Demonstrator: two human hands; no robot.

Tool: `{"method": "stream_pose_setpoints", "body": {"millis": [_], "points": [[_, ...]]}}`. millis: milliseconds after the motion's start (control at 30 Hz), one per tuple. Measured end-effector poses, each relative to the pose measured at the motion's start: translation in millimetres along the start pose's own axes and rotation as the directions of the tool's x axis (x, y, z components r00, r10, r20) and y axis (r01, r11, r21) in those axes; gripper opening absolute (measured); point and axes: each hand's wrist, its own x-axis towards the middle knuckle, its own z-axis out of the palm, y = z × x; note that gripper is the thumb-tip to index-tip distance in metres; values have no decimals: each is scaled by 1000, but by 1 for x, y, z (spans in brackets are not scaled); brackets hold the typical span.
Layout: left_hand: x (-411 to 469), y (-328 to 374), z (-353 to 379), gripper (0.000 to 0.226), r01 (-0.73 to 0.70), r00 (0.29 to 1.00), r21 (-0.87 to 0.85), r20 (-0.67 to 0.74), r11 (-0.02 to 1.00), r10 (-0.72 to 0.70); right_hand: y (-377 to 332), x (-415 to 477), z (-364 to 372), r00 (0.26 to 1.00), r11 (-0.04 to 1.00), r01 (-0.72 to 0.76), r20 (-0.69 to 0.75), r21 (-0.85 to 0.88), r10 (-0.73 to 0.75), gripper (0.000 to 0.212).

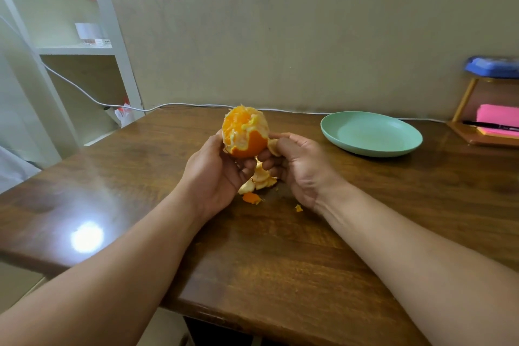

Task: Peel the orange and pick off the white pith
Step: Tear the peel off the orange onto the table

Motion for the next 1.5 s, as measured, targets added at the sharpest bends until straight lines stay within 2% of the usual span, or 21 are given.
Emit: {"method": "stream_pose_setpoints", "body": {"millis": [233, 333, 367, 433, 467, 533, 600, 733, 900, 1100, 1200, 1267, 1367, 1500], "points": [[4, 1, -6, 45, 99, 991, -143, 108, 985, -84, -1, 1, -2, 992, 972, -92, 99, 215, 72, 25], [5, 4, -11, 43, 128, 983, -236, 163, 963, -90, -2, 0, -5, 987, 975, -109, 137, 193, 83, 27], [6, 5, -12, 42, 131, 983, -251, 162, 959, -91, -1, 0, -6, 987, 987, -89, 146, 135, 69, 26], [7, 7, -13, 48, 119, 985, -222, 146, 968, -87, 0, 0, -8, 990, 993, 24, 140, -112, -9, 23], [9, 7, -13, 50, 106, 988, -189, 133, 976, -82, 2, 0, -9, 990, 954, 104, 122, -281, -71, 22], [10, 7, -13, 50, 94, 992, -131, 92, 987, -83, 4, 1, -11, 973, 787, 229, 100, -573, -210, 22], [12, 5, -13, 49, 103, 994, -94, 52, 990, -98, 2, 0, -12, 961, 682, 254, 101, -686, -257, 19], [9, 4, -10, 42, 122, 993, -38, -1, 992, -122, -6, -4, -7, 987, 754, 148, 53, -640, -150, 20], [7, 3, -6, 43, 137, 990, 1, -28, 991, -136, -2, 1, -8, 990, 820, 126, 18, -559, -140, 20], [8, 4, -8, 36, 125, 990, 43, -67, 991, -122, -8, -4, -9, 997, 906, 0, 68, -424, 31, 21], [6, 3, -5, 34, 77, 989, 75, -132, 994, -66, -7, -6, -4, 983, 955, -124, 98, -270, 156, 29], [4, 3, -3, 36, 51, 987, 77, -157, 996, -38, -7, -8, -2, 967, 962, -177, 147, -209, 210, 27], [2, 2, -1, 36, 36, 990, 60, -138, 998, -28, -10, -9, -1, 959, 968, -184, 183, -172, 215, 22], [2, -2, 0, 35, 15, 989, 95, -147, 995, -1, -8, -9, 3, 980, 971, -148, 107, -187, 170, 11]]}}
